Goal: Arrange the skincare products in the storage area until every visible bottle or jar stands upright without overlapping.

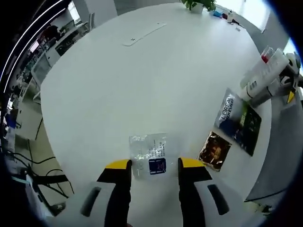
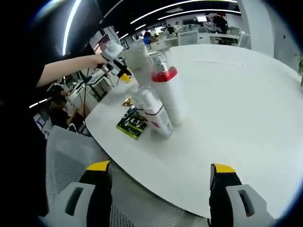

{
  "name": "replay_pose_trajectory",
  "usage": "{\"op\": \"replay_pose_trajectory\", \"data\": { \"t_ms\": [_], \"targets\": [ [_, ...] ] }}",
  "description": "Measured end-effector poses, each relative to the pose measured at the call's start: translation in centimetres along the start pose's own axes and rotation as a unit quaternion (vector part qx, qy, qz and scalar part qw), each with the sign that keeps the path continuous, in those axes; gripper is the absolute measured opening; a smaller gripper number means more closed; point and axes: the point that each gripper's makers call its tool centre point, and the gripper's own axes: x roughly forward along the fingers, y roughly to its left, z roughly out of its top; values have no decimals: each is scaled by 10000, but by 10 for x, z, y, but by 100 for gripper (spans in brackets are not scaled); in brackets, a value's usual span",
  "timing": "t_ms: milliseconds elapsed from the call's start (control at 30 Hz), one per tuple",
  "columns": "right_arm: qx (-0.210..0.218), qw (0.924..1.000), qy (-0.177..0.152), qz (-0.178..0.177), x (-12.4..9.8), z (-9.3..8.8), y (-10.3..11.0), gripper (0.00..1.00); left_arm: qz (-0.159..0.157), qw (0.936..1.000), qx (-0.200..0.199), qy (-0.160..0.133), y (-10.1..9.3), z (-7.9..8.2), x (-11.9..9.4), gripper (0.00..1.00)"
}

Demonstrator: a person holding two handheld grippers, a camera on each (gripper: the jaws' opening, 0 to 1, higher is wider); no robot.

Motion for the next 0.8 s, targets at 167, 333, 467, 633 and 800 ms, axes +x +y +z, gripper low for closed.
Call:
{"op": "replay_pose_trajectory", "data": {
  "t_ms": [167, 333, 467, 633, 800],
  "targets": [
    [-16, 10000, -26, 18, 0, 0, 1, 91, -192, 9994, 283, -97, -16, 0, -12, 36],
    [-70, 10000, -25, 33, 0, 1, 3, 91, -365, 9974, 601, -154, -35, 3, -18, 36],
    [-94, 9999, -47, 40, 0, 1, 4, 91, -461, 9955, 808, -179, -48, 2, -21, 36],
    [-135, 9999, -55, 39, 0, 2, 6, 90, -543, 9937, 960, -192, -60, 0, -23, 36],
    [-161, 9998, -48, 50, 0, 2, 7, 90, -602, 9906, 1222, -120, -77, -12, -28, 36]
  ]
}}
